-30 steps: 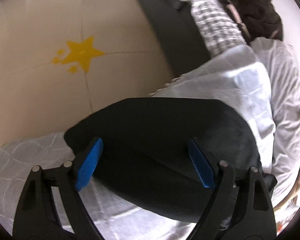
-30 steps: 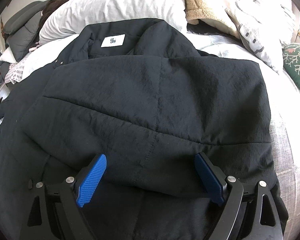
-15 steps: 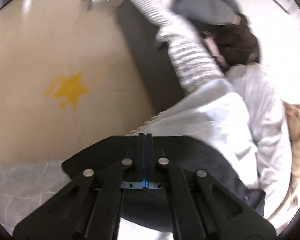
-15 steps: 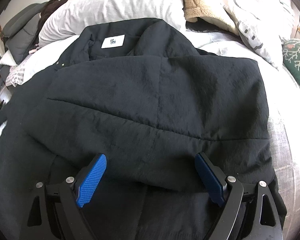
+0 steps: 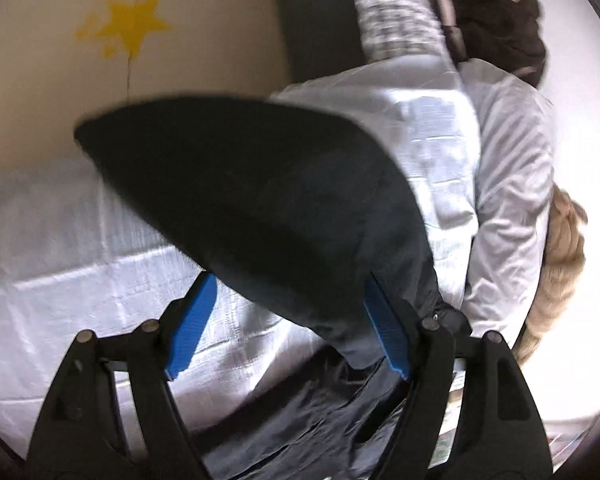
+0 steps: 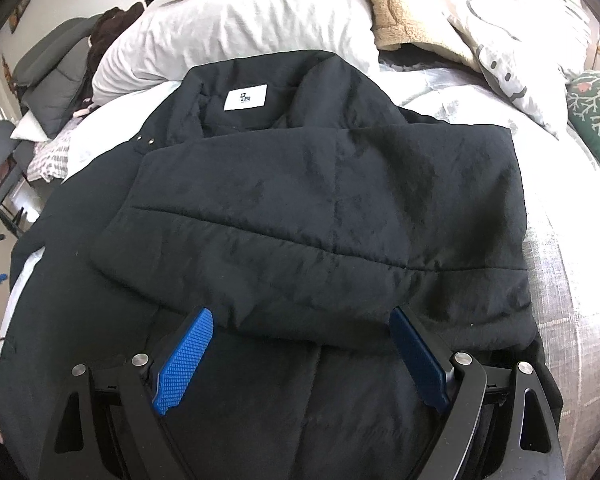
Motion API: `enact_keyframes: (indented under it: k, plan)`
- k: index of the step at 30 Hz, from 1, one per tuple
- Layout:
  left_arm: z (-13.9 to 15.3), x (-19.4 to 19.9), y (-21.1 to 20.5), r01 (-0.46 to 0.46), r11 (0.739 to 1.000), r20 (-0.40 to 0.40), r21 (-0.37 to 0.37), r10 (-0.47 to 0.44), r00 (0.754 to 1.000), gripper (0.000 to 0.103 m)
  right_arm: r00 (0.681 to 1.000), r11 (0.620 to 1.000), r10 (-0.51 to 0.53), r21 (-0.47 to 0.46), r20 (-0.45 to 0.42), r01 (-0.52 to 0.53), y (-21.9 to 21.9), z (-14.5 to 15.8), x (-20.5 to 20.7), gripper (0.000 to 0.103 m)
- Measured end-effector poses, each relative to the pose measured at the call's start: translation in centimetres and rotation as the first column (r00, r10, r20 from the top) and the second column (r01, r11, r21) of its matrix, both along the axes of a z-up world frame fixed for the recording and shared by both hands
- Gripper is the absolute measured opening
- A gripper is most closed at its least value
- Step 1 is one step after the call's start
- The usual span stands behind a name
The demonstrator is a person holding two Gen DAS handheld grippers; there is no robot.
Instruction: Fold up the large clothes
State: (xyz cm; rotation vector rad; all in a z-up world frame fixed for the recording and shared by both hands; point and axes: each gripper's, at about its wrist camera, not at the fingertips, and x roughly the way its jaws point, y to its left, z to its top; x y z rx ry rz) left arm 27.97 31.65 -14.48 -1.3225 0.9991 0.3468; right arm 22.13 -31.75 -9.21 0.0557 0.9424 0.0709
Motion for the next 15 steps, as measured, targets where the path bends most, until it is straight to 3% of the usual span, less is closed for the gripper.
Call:
enact_keyframes:
  k: [3,4,7,10,11,15]
  plan:
    - [-1.8,0.4,0.2,-0.059,0.998,0.022,-0.027,0.059,0.998,0.072,1.000,1.000,0.005,-0.001,-0.007,-0.005,0.2,-0.1,-0.1,0.092]
    - [-2.1,0.6,0.5,-0.087,0.996,0.021,-0.018,0.087,0.996,0.065,1.000,1.000,0.004,0.000,-0.011,-0.004,0.3,-0.2,-0.1,0.092]
    - [-2.0,0.6,1.3,-0.145,0.989,0.044,0.030,0.144,0.989,0.016,1.000,1.000,0.009,0.000,-0.019,-0.009,0.5,-0.3,0.0,0.092]
    - [0.4,1.0,1.1,-0.138,0.980,0.094,0.144,0.125,0.988,0.012,1.000,1.000,0.018,0.004,-0.017,-0.018,0.8,-0.2,0.0,0.092]
    - [2.1,1.4,0.5,-0.123,0.968,0.122,0.219,0.098,0.988,0.011,1.000,1.000,0.020,0.005,-0.014,-0.020,0.8,-0.2,0.0,0.092]
    - [9.9,2.6,-3.4,-0.077,0.865,0.271,0.497,-0.070,0.960,0.011,1.000,1.000,0.014,0.014,-0.011,-0.014,0.5,-0.3,0.1,0.092]
